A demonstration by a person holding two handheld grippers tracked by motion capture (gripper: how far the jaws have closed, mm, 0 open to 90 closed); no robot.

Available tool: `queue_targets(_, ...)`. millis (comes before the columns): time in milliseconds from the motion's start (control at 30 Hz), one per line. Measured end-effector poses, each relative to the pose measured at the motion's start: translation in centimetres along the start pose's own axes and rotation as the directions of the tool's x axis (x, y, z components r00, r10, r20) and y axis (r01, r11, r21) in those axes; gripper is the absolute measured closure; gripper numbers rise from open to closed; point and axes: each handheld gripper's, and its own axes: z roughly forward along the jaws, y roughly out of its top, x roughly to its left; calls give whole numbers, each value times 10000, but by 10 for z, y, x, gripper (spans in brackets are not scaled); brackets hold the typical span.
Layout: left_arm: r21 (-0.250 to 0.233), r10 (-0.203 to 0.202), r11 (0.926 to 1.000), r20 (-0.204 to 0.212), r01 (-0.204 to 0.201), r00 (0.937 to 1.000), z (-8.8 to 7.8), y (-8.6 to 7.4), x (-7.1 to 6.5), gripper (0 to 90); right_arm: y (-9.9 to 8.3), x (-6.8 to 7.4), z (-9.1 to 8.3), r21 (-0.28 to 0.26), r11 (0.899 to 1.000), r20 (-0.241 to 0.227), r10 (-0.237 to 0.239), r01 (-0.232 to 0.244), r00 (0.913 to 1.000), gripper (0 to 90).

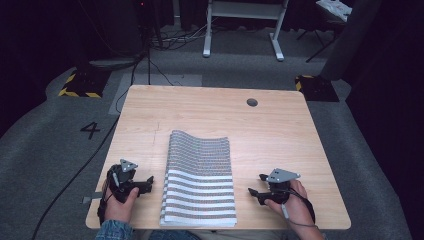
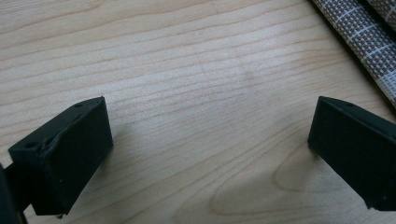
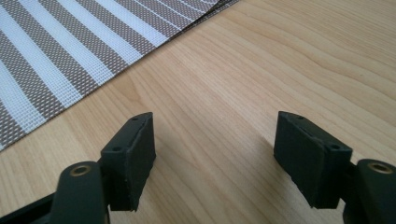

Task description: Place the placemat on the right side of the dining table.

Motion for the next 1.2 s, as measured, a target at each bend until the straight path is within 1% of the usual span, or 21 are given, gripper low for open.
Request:
queue_targets(33,-1,-1,10000,-1,1,10000,0,0,0,0,1,1,1,-18,9999,36,112,-112,9999,303)
queue_targets(67,-1,-14,10000,-9,14,10000,0,0,0,0,2,2,1,19,10000,2,0,0,10000,334)
queue_targets(100,-1,-14,10000,-9,14,10000,0,0,0,1,2,2,1,19,10000,2,0,0,10000,334)
queue_targets(167,-7,-79,10000,-56,79,10000,-1,-1,-1,1,3,3,2,-62,10000,-53,9,-9,10000,396)
queue_targets(233,6,-75,10000,-63,75,10000,-1,-1,-1,1,5,5,2,26,9999,37,154,-154,9999,470)
queue_targets(267,7,-75,10000,-60,75,10000,-1,-1,-1,1,8,7,2,-56,9987,-190,501,-502,9986,467)
queue_targets(300,7,-75,10000,-60,75,10000,-1,-1,-1,1,9,9,2,-177,9973,-259,701,-706,9972,459)
queue_targets(433,-4,-65,10000,-34,65,10000,-1,-1,-1,0,20,14,-1,-439,9950,-505,878,-900,9949,420)
queue_targets(567,-2,307,9995,299,-307,9991,-2,-2,3,1,42,23,0,-480,9978,-902,416,-461,9951,384)
queue_targets(600,-7,328,9995,316,-328,9990,-2,-2,4,1,52,29,3,-409,9989,-1162,166,-215,9931,381)
queue_targets(667,-7,327,9995,320,-327,9990,-2,-2,4,1,58,32,5,-351,9993,-1277,78,-124,9918,378)
queue_targets(700,-7,328,9995,320,-328,9990,-2,-2,4,1,63,34,7,-279,9996,-1394,-42,3,9902,375)
queue_targets(733,-10,337,9994,319,-337,9989,-2,-2,4,1,74,40,11,-232,9996,-1582,-204,169,9872,374)
queue_targets(767,-10,337,9994,319,-337,9989,-2,-2,4,1,74,40,11,-232,9996,-1582,-204,169,9872,374)
queue_targets(800,-5,332,9994,312,-332,9990,-2,-3,4,1,80,43,13,-239,9994,-1642,-294,258,9860,373)
queue_targets(833,2,339,9994,313,-339,9989,-2,-3,4,1,91,50,17,-314,9984,-1768,-510,461,9829,367)
queue_targets(867,8,360,9993,327,-361,9988,-3,-3,4,1,91,50,17,-314,9984,-1768,-510,461,9829,367)
queue_targets(1033,19,368,9993,326,-369,9988,-3,-3,4,1,119,73,31,-356,9973,-2166,-705,643,9737,361)
queue_targets(1067,18,370,9993,326,-371,9988,-3,-3,4,1,129,83,40,-367,9961,-2272,-864,801,9700,359)
queue_targets(1133,17,370,9993,323,-371,9988,-3,-3,4,1,132,87,42,-302,9960,-2302,-891,844,9691,358)
queue_targets(1200,14,342,9994,301,-343,9990,-3,-3,4,1,140,96,49,-239,9941,-2482,-1087,1061,9626,358)
